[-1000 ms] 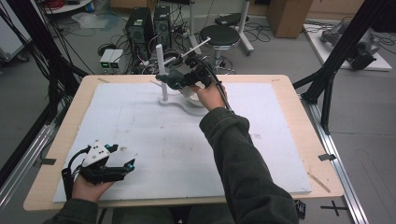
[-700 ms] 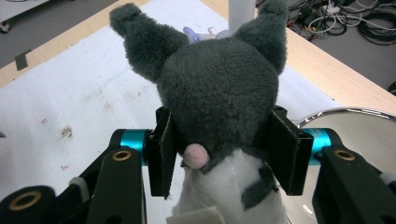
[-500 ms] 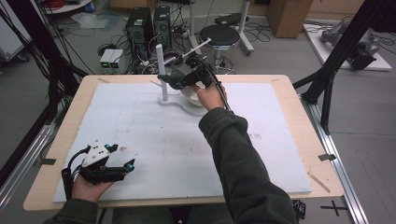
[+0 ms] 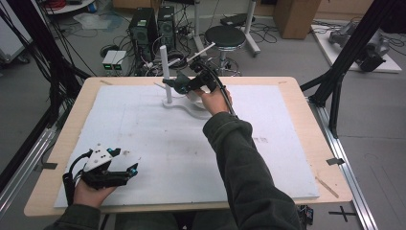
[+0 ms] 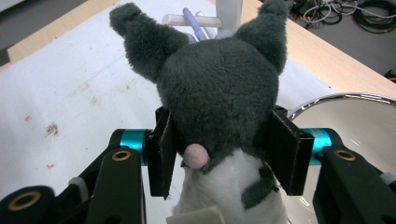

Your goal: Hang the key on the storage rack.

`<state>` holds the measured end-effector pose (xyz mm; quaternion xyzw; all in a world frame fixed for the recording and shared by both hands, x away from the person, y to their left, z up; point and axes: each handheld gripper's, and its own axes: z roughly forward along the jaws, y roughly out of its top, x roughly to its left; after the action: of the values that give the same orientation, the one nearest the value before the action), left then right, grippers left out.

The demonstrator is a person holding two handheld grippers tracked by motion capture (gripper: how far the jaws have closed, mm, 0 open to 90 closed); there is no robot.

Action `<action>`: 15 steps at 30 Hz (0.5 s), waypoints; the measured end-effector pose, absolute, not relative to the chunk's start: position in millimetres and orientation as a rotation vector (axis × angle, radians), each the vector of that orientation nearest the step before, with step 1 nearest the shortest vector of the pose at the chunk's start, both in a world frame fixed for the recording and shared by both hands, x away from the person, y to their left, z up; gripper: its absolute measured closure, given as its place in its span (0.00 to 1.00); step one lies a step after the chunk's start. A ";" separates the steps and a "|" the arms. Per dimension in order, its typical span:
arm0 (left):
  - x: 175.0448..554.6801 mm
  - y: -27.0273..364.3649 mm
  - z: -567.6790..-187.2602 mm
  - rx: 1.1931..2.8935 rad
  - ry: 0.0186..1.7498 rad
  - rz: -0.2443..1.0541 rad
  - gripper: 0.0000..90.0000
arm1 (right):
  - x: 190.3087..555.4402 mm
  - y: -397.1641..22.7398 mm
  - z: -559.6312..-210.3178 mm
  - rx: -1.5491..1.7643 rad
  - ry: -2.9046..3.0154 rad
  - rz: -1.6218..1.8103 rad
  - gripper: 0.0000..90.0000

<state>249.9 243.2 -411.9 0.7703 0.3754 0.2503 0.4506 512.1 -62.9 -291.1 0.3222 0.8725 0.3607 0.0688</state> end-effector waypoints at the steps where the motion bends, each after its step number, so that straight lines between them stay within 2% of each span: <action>1: 249.8 243.1 -412.0 1.902 0.929 0.617 0.21 | 512.5 -62.4 -292.1 0.966 2.627 1.078 0.54; 15: 249.4 243.7 -411.8 1.903 0.926 0.622 0.21 | 512.7 -53.1 -299.9 0.939 2.642 1.006 0.53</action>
<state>249.4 243.7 -411.8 0.7701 0.3748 0.2517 0.4508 512.7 -53.1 -299.9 0.3143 0.8839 0.3367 0.0813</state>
